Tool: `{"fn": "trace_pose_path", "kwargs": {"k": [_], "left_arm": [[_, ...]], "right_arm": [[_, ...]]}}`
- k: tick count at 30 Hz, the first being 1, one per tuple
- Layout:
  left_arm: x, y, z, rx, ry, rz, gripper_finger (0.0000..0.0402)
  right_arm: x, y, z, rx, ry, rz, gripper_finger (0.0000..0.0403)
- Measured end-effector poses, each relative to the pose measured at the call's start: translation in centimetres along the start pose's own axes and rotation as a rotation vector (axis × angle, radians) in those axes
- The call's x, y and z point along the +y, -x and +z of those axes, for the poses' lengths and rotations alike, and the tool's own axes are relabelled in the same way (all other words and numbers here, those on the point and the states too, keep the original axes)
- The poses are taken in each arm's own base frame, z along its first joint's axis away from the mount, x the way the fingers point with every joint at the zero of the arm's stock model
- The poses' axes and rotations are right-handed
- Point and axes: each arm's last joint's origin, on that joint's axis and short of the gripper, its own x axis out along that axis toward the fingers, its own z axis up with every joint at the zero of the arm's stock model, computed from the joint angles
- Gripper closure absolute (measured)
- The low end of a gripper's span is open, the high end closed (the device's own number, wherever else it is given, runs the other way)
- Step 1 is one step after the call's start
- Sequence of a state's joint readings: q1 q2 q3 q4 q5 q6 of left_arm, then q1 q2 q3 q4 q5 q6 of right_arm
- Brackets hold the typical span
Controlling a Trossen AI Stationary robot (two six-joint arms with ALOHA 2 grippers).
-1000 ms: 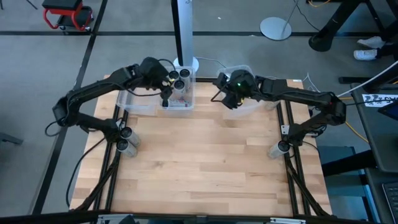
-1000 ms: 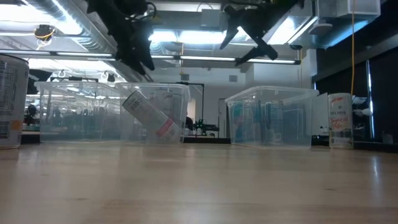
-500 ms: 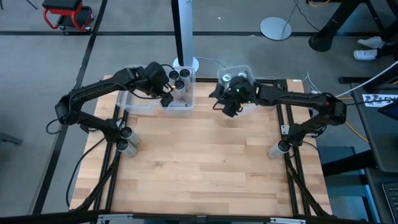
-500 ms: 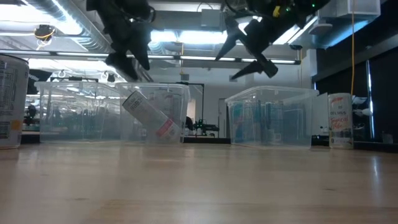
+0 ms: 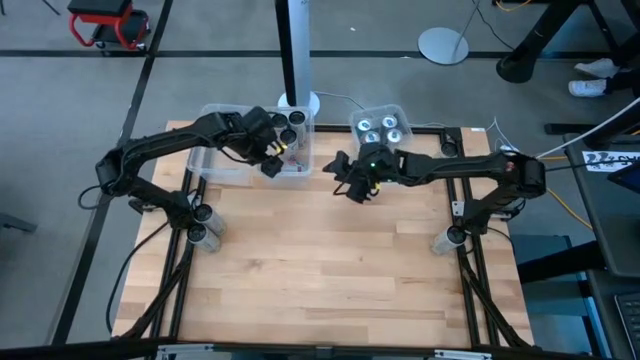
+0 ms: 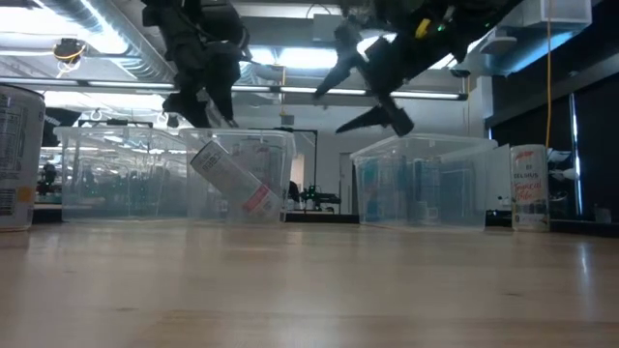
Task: Sort soda cans
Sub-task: Put the top right white-pink soda can into the top center transparent bin
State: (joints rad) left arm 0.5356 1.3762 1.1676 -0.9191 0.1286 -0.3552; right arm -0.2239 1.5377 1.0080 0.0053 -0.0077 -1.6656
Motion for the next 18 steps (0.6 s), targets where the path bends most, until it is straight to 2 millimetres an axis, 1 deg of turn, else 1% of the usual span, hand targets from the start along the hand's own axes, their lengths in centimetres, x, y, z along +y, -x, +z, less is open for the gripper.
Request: {"fn": "trace_pose_path", "kwargs": {"k": [3,6,10,13,18], "left_arm": [[0.2,0.0,-0.3,0.032,0.016,0.014,0.0100],[0.2,0.0,-0.4,0.040,0.025,0.019,0.0100],[0.2,-0.2,-0.1,0.025,0.033,0.022,0.0100],[0.2,-0.6,-0.1,0.039,0.034,0.028,0.0100],[0.2,-1.3,0.0,0.075,0.035,0.034,0.0100]], "right_arm": [[1.0,-1.3,-0.2,0.022,-0.012,0.030,0.0095],[1.2,-2.3,-0.3,0.055,-0.007,0.008,0.0095],[2.0,-3.8,-0.3,0.105,-0.008,0.017,0.0095],[1.9,-4.3,-0.5,0.148,-0.021,-0.009,0.0095],[2.0,-5.0,-0.5,0.168,-0.057,-0.050,0.0095]]}}
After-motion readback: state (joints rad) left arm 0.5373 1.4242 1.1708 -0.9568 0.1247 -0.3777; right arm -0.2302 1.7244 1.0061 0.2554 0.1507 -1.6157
